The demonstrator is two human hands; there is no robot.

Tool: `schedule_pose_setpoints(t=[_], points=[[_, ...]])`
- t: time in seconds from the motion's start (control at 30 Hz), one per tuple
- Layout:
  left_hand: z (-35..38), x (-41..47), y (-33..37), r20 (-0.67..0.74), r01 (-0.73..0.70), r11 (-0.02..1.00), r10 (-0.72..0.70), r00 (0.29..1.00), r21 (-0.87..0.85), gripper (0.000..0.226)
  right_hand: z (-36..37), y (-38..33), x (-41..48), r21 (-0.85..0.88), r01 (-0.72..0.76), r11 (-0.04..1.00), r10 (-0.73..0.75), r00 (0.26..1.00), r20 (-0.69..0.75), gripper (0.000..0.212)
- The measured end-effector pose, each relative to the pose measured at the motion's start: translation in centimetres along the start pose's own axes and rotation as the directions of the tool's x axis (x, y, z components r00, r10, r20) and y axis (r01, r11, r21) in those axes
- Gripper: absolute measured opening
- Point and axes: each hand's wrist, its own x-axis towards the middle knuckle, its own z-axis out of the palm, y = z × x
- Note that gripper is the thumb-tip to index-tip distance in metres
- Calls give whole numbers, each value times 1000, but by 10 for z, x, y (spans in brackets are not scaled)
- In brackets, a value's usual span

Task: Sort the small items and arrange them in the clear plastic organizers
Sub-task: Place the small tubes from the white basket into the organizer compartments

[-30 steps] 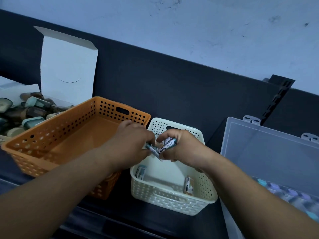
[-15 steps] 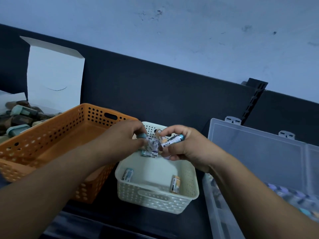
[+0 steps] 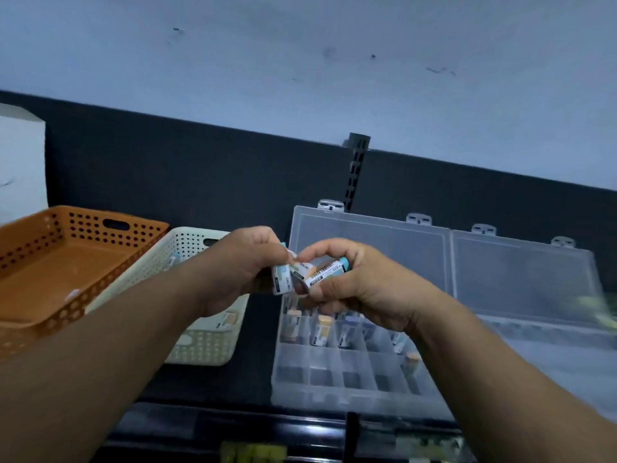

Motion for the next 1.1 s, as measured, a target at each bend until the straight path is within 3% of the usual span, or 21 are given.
schedule_pose_setpoints(t=[0.37, 0.57, 0.67, 0.8, 0.93, 1.1], points=[[120, -16, 3, -129, -48, 999, 45, 991, -15, 17, -78, 28, -105, 280, -56, 958, 94, 988, -126, 31], [144, -26, 0, -168, -37, 999, 40, 985, 20, 17, -93, 37, -132, 299, -29, 954, 93, 975, -204, 24], [144, -26, 1, -167, -47, 997, 57, 984, 63, 16, -95, 39, -136, 170, -6, 986, 56, 954, -293, 19], [135, -23, 2, -155, -53, 988, 76, 985, 148, 14, -90, 39, -133, -134, -61, 989, 7, 929, -371, 21], [121, -19, -2, -138, -49, 978, 79, 987, 205, 14, -84, 37, -118, -572, -152, 806, -126, 900, -417, 16], [104, -17, -4, -130, -55, 957, 95, 987, 283, 12, -68, 42, -93, -755, -183, 630, -132, 933, -336, 11]])
